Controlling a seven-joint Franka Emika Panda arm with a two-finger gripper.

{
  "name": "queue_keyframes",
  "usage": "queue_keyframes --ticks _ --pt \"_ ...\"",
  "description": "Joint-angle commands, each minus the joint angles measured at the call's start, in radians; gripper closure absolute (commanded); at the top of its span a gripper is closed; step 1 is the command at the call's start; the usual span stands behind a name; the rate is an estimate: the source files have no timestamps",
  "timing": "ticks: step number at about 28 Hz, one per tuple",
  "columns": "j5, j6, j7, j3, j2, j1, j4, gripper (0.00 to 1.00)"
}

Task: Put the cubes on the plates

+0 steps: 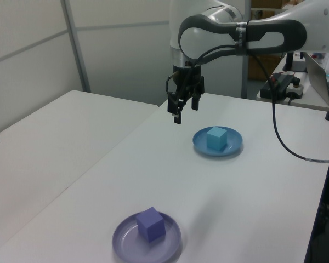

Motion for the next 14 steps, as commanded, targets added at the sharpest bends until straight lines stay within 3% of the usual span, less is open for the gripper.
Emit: queue_keyframes --ticks 1,14 --pt "0.017 -0.031 -0.035 0.002 0.014 -0.006 0.034 0.0" --pt "0.017 -0.033 -0.032 0.002 0.014 -0.006 0.07 0.0"
